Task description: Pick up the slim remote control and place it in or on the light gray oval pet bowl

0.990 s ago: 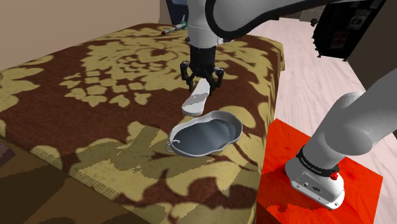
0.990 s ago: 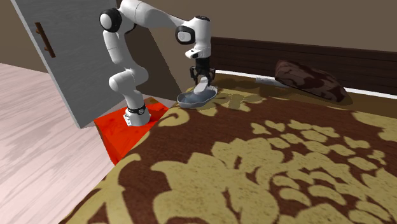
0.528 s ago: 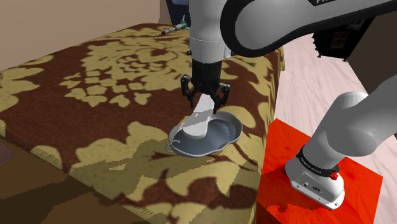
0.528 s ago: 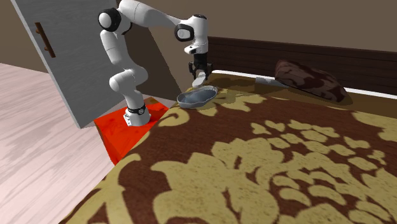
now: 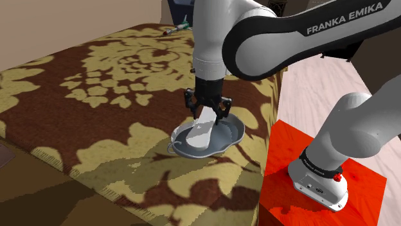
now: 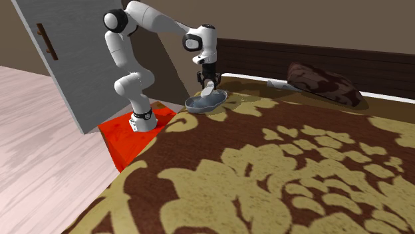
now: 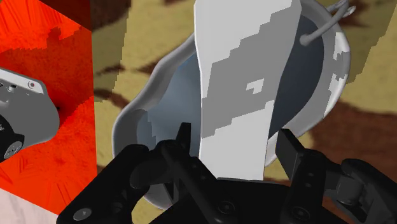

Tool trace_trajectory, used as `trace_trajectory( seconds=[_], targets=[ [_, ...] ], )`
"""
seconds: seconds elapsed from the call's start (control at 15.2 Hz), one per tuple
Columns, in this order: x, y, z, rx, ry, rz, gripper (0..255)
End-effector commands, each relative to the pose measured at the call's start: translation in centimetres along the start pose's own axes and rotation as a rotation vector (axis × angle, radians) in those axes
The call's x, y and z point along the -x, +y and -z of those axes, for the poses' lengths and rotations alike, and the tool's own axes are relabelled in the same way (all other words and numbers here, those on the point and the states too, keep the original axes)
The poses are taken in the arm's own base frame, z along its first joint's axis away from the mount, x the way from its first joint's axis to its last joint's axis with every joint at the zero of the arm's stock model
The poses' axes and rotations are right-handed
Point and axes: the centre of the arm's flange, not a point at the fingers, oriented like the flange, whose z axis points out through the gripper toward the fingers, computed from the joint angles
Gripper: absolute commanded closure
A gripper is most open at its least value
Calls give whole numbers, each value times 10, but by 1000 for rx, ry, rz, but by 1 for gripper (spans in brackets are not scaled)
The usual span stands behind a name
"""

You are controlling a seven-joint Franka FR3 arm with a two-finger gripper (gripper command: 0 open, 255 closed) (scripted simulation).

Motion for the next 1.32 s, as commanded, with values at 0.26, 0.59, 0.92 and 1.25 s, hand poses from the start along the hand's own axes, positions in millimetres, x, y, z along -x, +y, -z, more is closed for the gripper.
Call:
trace_trajectory(
  seconds=[0.26,0.59,0.92,1.25],
  targets=[
    [0,0,-31,-1,0,0,255],
    [0,0,-31,-1,0,0,255],
    [0,0,-31,-1,0,0,0],
    [0,0,-18,-1,0,0,0]
  ],
)
